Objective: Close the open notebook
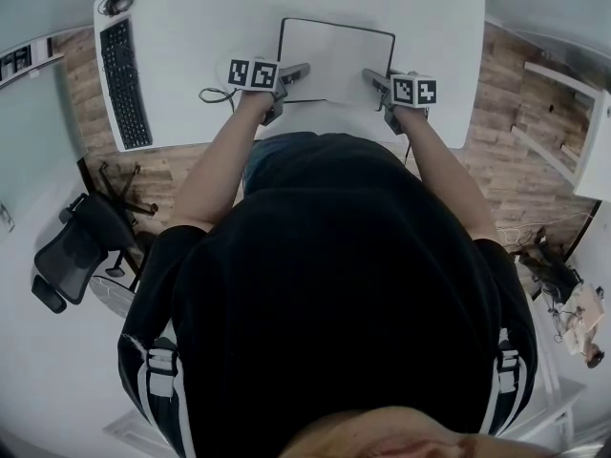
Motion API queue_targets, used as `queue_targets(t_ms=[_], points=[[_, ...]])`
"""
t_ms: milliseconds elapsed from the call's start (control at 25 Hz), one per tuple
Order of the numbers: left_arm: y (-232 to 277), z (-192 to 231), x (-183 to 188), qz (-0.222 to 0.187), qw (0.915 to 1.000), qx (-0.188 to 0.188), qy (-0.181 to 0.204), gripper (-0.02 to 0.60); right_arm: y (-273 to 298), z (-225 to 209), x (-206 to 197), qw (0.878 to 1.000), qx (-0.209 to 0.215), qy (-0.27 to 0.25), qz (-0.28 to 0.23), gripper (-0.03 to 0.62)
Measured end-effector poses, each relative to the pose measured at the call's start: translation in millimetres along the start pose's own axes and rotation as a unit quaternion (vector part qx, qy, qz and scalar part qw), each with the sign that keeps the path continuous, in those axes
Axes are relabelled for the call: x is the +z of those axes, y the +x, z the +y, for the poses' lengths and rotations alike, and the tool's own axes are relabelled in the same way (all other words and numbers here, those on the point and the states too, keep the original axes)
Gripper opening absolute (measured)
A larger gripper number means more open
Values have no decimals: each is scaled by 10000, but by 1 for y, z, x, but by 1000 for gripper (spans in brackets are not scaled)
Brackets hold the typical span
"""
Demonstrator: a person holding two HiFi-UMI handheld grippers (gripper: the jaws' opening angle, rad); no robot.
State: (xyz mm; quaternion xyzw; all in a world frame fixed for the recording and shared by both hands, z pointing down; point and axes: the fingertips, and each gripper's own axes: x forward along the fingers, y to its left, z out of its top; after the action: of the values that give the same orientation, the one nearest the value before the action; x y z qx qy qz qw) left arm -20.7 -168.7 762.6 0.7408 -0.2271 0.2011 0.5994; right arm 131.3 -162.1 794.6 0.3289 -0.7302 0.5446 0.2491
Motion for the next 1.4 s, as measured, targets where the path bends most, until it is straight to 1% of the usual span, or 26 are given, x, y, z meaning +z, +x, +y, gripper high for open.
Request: queue_targets(t_ms=[280,440,600,840,1000,1200,1400], points=[[0,-2,2,1,10000,50,19,46,-11,-14,-14,9998,-86,92,-142,172],[-1,-3,3,-28,10000,80,8,44,-16,-19,-20,9996,-221,67,-159,170],[-2,-2,1,-52,9999,103,17,46,-24,-29,-29,9989,-442,10,-139,132],[-1,-5,2,-43,9999,133,54,44,-30,-34,-37,9982,-574,-153,-83,92],[-2,-7,2,-35,9998,159,97,44,-29,-29,-41,9982,-554,-208,-45,63],[-2,-11,2,39,9997,212,141,46,-29,-27,-46,9979,-578,-300,-11,60],[-3,-12,3,50,9994,296,167,46,-29,-26,-46,9977,-577,-314,-141,60]])
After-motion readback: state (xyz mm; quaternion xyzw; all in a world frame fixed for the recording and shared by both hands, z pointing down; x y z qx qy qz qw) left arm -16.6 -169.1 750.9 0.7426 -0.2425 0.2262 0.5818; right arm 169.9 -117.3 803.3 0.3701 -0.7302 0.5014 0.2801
